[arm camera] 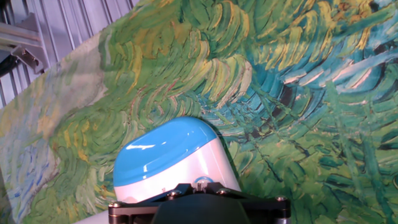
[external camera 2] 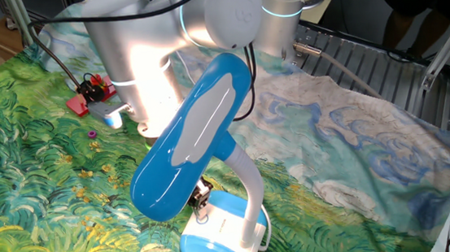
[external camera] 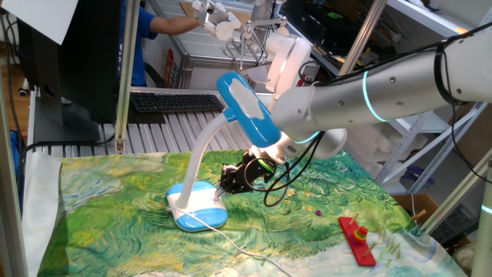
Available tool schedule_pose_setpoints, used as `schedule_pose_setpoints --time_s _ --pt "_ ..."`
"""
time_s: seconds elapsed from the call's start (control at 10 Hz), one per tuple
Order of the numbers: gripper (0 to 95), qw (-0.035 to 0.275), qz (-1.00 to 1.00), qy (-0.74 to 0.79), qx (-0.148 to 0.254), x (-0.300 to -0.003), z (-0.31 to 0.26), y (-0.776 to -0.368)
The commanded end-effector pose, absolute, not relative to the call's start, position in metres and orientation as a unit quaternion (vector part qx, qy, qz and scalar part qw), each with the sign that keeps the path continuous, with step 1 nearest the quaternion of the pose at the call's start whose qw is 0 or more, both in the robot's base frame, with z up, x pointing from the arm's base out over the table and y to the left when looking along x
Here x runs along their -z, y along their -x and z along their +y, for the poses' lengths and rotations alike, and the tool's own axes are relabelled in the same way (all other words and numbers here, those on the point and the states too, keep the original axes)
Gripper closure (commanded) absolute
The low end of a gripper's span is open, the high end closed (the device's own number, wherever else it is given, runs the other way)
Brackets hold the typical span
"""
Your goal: Turn off the desk lamp by pressing the button
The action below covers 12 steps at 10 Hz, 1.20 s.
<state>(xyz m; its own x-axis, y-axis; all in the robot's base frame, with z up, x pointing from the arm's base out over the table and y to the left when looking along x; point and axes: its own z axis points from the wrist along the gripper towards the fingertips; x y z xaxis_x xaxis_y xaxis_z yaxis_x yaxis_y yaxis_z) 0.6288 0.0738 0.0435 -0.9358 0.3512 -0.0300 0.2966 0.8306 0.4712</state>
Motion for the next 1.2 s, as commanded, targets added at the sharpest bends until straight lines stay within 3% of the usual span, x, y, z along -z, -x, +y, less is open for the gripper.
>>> schedule_pose_setpoints --time_s 0.1,1.2 --pt "95.0 0.057 0.955 -0.172 -0.236 -0.042 0.075 -0.6303" --pt "95.0 0.059 0.956 -0.181 -0.225 -0.0372 0.0779 -0.6327"
